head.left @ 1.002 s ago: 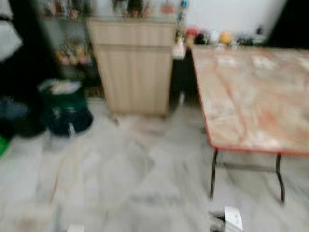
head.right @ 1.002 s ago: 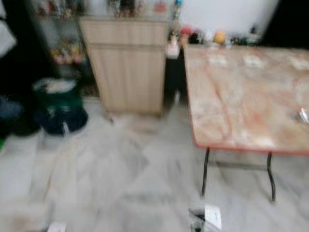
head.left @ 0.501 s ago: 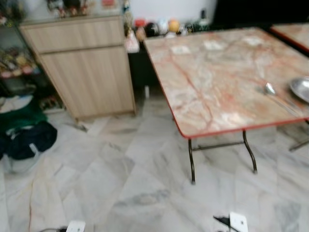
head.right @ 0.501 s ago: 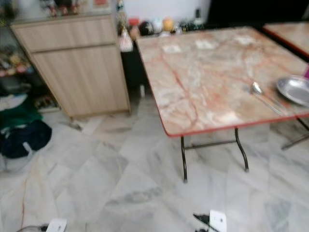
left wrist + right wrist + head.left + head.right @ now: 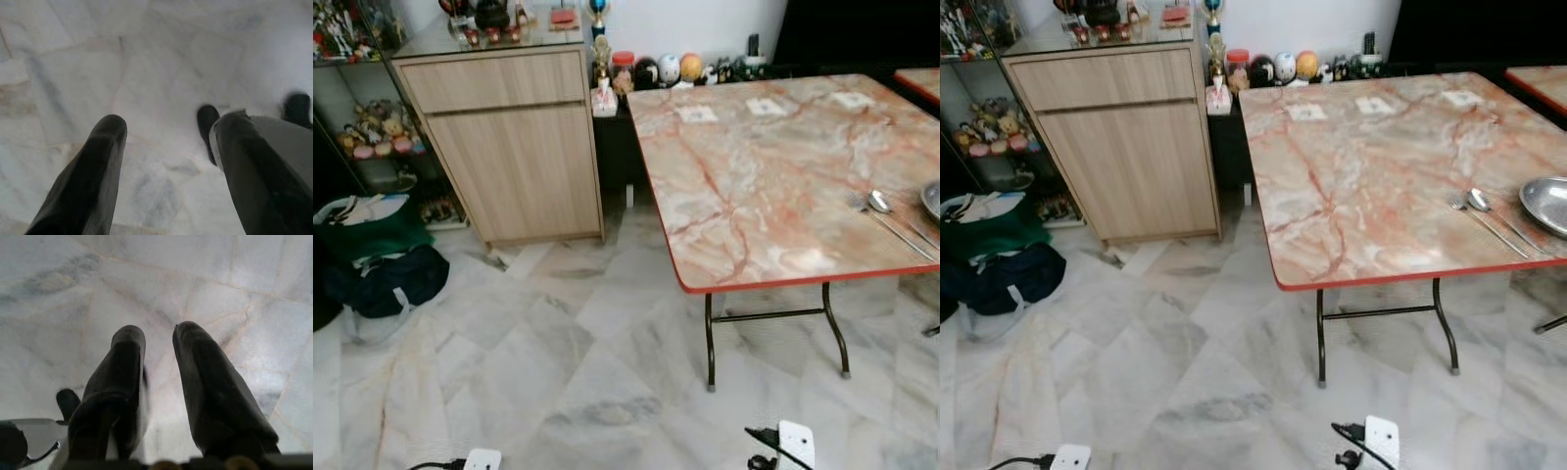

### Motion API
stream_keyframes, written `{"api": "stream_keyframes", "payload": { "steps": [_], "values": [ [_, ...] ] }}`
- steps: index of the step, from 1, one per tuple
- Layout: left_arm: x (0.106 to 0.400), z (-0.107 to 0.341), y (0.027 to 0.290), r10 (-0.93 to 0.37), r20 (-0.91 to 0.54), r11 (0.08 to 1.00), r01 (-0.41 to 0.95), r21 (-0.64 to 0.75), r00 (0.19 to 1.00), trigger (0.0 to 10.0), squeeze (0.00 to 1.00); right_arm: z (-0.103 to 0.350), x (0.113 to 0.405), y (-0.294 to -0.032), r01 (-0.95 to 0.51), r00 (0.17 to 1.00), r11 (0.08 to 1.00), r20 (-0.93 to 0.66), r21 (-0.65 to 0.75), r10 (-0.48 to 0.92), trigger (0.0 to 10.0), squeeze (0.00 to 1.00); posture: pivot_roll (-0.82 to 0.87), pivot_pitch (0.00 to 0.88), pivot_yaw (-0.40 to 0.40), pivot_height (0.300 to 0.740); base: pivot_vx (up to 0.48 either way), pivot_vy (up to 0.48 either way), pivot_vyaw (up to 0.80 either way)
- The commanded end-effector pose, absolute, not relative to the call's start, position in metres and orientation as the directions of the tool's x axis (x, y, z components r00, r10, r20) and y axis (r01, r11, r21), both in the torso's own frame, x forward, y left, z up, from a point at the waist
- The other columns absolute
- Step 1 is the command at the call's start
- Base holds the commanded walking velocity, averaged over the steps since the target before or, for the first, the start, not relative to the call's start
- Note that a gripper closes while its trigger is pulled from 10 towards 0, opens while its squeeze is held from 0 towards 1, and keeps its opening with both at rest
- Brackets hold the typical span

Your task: Setting the table

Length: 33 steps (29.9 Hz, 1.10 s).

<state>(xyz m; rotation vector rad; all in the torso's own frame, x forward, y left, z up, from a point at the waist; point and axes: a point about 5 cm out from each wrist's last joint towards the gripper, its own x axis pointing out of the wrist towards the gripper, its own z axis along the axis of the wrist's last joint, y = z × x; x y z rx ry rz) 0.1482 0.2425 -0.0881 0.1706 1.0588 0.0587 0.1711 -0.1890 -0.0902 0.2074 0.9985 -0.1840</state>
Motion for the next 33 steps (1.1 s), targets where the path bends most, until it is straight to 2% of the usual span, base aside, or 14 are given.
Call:
{"api": "stream_keyframes", "payload": {
  "steps": [1, 33],
  "values": [
    [0.1493, -0.0882, 0.2404, 0.122, -0.862, 0.986, 0.042, 0.163, 0.493, 10.0, 0.00, -0.0896, 0.1708, -0.1953, 0.268, 0.527, 0.960, -0.846, 0.076, -0.080, 10.0, 0.00, -0.07, 0.000, 0.027, 0.740, 0.000, -0.420, 0.00],
    [0.1550, -0.0859, 0.2401, 0.109, -0.857, 0.985, 0.058, 0.160, 0.503, 10.0, 0.00, -0.0890, 0.1726, -0.1925, 0.265, 0.540, 0.961, -0.838, 0.082, -0.077, 10.0, 0.00, -0.08, 0.000, 0.040, 0.740, 0.000, -0.417, 0.00]
  ]
}}
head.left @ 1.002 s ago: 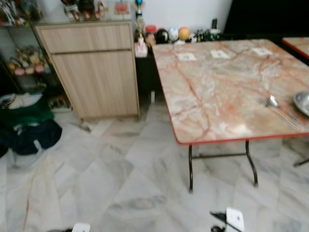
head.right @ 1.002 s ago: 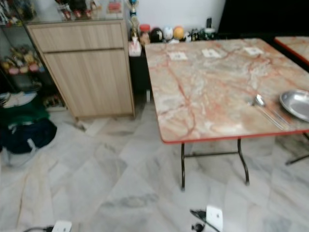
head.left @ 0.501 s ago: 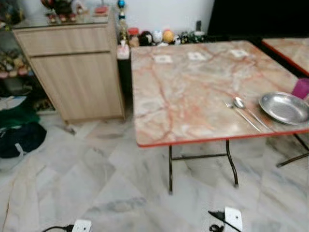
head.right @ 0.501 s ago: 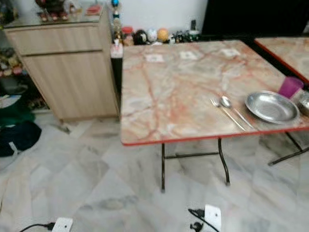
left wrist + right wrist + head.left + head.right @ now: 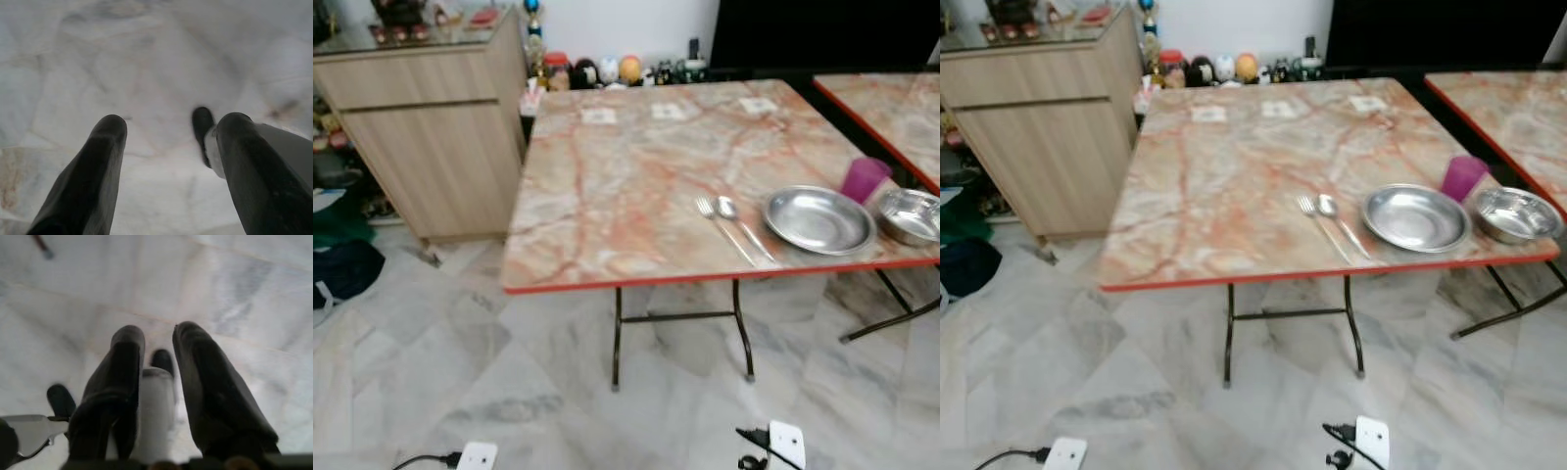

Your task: Setting the table

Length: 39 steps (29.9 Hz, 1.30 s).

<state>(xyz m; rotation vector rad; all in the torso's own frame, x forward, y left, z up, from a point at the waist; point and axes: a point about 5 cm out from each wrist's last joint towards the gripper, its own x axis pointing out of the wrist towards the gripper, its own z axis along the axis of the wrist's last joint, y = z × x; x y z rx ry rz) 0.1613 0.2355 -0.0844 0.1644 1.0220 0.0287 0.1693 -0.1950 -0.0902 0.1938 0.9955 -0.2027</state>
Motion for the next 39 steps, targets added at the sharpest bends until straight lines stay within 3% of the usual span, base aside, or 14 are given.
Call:
{"api": "stream_keyframes", "payload": {
  "steps": [1, 7, 14, 31, 39],
  "values": [
    [0.155, -0.086, 0.240, 0.109, -0.857, 0.985, 0.059, 0.160, 0.503, 10.0, 0.00, -0.089, 0.173, -0.192, 0.262, 0.540, 0.962, -0.838, 0.081, -0.076, 10.0, 0.00, -0.09, 0.000, 0.042, 0.740, 0.000, -0.420, 0.00],
    [0.157, -0.085, 0.241, 0.108, -0.857, 0.984, 0.069, 0.164, 0.505, 10.0, 0.00, -0.089, 0.173, -0.190, 0.254, 0.540, 0.964, -0.839, 0.081, -0.072, 10.0, 0.00, -0.09, 0.000, 0.052, 0.740, 0.000, -0.417, 0.00],
    [0.156, -0.086, 0.240, 0.106, -0.861, 0.983, 0.078, 0.166, 0.498, 10.0, 0.00, -0.088, 0.175, -0.190, 0.212, 0.552, 0.975, -0.831, 0.061, -0.068, 10.0, 0.00, -0.10, 0.000, 0.056, 0.740, 0.000, 0.000, 0.00],
    [0.147, -0.088, 0.246, 0.111, -0.875, 0.983, 0.078, 0.167, 0.471, 10.0, 0.00, -0.085, 0.179, -0.192, 0.196, 0.584, 0.979, -0.809, 0.063, -0.065, 10.0, 0.00, -0.10, 0.000, 0.049, 0.740, 0.000, 0.000, 0.77],
    [0.145, -0.088, 0.246, 0.112, -0.869, 0.987, 0.048, 0.154, 0.481, 10.0, 0.00, -0.084, 0.180, -0.193, 0.220, 0.607, 0.972, -0.791, 0.078, -0.074, 10.0, 0.00, -0.10, 0.000, 0.032, 0.740, 0.000, 0.000, 0.00]
  ]
}}
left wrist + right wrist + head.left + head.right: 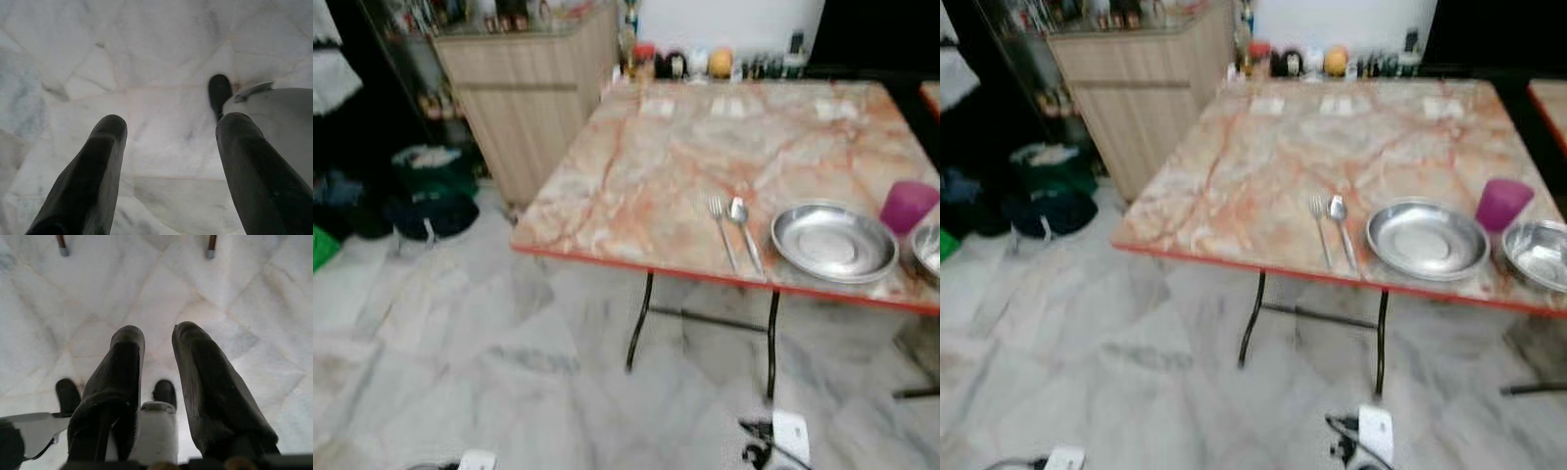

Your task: Setting the table

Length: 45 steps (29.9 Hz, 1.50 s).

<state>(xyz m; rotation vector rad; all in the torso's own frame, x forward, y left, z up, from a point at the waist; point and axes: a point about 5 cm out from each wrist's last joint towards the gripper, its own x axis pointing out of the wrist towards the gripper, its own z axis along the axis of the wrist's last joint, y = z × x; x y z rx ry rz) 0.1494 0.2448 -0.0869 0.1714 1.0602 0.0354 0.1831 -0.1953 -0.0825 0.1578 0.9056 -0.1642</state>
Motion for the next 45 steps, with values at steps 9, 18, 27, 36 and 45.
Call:
{"api": "stream_keyframes", "payload": {
  "steps": [9, 18, 27, 36, 45],
  "values": [
    [0.134, -0.090, 0.252, 0.120, -0.878, 0.987, 0.039, 0.156, 0.463, 10.0, 0.00, -0.054, 0.206, -0.219, 0.216, 0.830, 0.973, -0.541, 0.087, -0.136, 10.0, 0.00, -0.10, 0.000, -0.006, 0.740, 0.000, 0.000, 0.00],
    [0.126, -0.092, 0.254, 0.122, -0.888, 0.986, 0.049, 0.160, 0.443, 10.0, 0.00, -0.016, 0.215, -0.230, 0.140, 0.965, 0.990, -0.221, -0.011, -0.139, 10.0, 0.00, -0.13, 0.000, -0.014, 0.740, 0.000, 0.000, 0.00],
    [0.119, -0.095, 0.253, 0.122, -0.891, 0.986, 0.049, 0.159, 0.437, 10.0, 0.00, 0.028, 0.223, -0.223, 0.157, 0.987, 0.988, 0.013, -0.003, -0.157, 10.0, 0.00, -0.13, 0.000, -0.017, 0.740, 0.000, 0.000, 0.00],
    [0.113, -0.096, 0.253, 0.127, -0.896, 0.985, 0.051, 0.163, 0.426, 10.0, 0.00, 0.044, 0.229, -0.219, 0.176, 0.983, 0.983, 0.039, 0.045, -0.177, 10.0, 1.00, -0.13, 0.000, -0.016, 0.740, 0.000, 0.000, 0.00],
    [0.121, -0.095, 0.249, 0.136, -0.886, 0.987, 0.012, 0.157, 0.444, 10.0, 0.00, 0.063, 0.247, -0.218, 0.213, 0.974, 0.975, 0.070, 0.060, -0.217, 10.0, 1.00, -0.11, 0.000, -0.035, 0.740, 0.000, 0.000, 0.00]
  ]
}}
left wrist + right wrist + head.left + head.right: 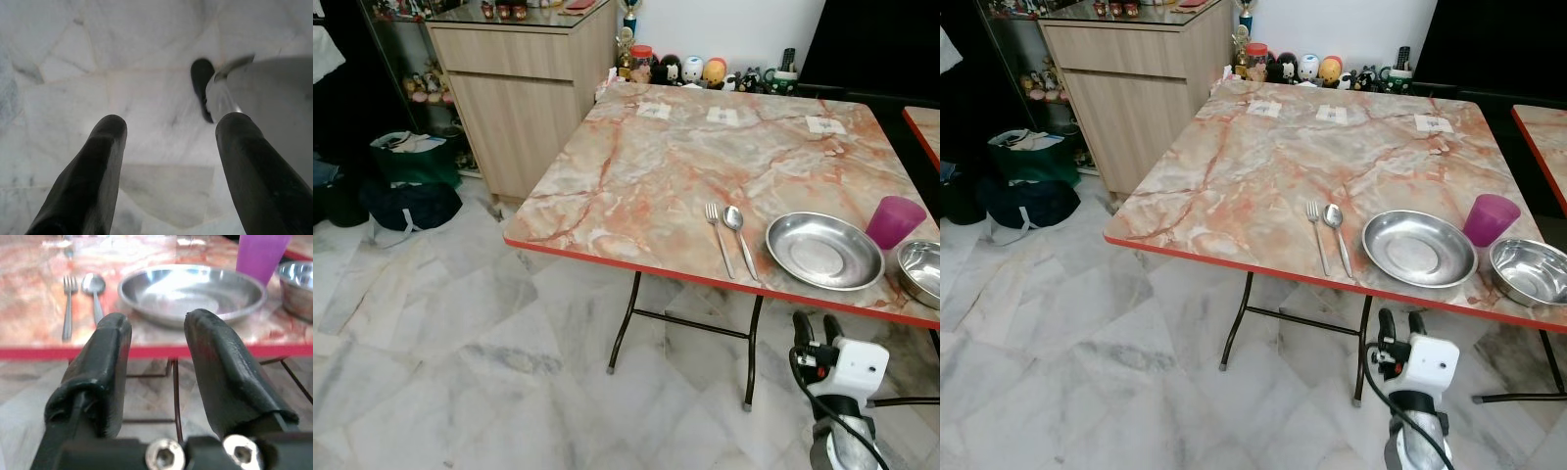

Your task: Setting the table

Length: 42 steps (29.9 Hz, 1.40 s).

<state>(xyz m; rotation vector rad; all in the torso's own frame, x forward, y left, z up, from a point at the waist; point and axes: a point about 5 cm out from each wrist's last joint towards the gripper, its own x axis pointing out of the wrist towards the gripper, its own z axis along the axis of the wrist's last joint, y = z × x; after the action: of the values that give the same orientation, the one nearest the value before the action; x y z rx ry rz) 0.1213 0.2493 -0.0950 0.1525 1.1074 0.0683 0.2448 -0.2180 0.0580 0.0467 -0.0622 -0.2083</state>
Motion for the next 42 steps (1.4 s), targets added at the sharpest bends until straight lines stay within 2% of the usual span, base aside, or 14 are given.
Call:
{"api": "stream_keyframes", "payload": {
  "steps": [1, 6, 8, 18, 28, 37, 42],
  "values": [
    [0.122, -0.095, 0.248, 0.133, -0.885, 0.987, 0.018, 0.157, 0.446, 10.0, 0.00, 0.064, 0.249, -0.217, 0.215, 0.973, 0.974, 0.067, 0.066, -0.219, 10.0, 1.00, -0.11, 0.000, -0.035, 0.740, 0.000, 0.000, 0.00],
    [0.126, -0.094, 0.246, 0.129, -0.877, 0.988, 0.016, 0.154, 0.462, 10.0, 0.00, 0.065, 0.250, -0.217, 0.218, 0.974, 0.974, 0.050, 0.061, -0.222, 10.0, 1.00, -0.11, 0.000, -0.032, 0.740, 0.000, 0.000, 0.00],
    [0.127, -0.094, 0.246, 0.128, -0.874, 0.989, 0.009, 0.149, 0.468, 10.0, 0.00, 0.064, 0.251, -0.217, 0.220, 0.974, 0.974, 0.038, 0.055, -0.222, 10.0, 0.00, -0.11, 0.000, -0.030, 0.740, 0.000, 0.000, 0.00],
    [0.131, -0.091, 0.252, 0.125, -0.866, 0.990, 0.002, 0.144, 0.484, 10.0, 0.00, 0.067, 0.257, -0.217, 0.232, 0.972, 0.971, 0.023, 0.060, -0.234, 10.0, 0.00, -0.11, 0.000, -0.031, 0.740, 0.139, 0.000, 0.00],
    [0.132, -0.091, 0.251, 0.125, -0.865, 0.989, 0.005, 0.146, 0.486, 10.0, 0.00, 0.070, 0.259, -0.220, 0.254, 0.966, 0.964, 0.020, 0.077, -0.256, 10.0, 0.00, -0.12, 0.000, -0.028, 0.740, 0.368, 0.000, -0.72],
    [0.132, -0.092, 0.247, 0.120, -0.865, 0.990, 0.010, 0.143, 0.487, 10.0, 0.00, 0.075, 0.263, -0.220, 0.254, 0.965, 0.964, 0.042, 0.077, -0.258, 10.0, 0.00, -0.11, 0.000, -0.028, 0.740, 0.385, 0.000, 0.00],
    [0.133, -0.092, 0.245, 0.115, -0.866, 0.989, 0.022, 0.144, 0.486, 10.0, 0.00, 0.079, 0.264, -0.218, 0.257, 0.963, 0.963, 0.055, 0.084, -0.262, 10.0, 0.00, -0.11, 0.000, -0.024, 0.740, 0.000, 0.000, 0.00]
  ]
}}
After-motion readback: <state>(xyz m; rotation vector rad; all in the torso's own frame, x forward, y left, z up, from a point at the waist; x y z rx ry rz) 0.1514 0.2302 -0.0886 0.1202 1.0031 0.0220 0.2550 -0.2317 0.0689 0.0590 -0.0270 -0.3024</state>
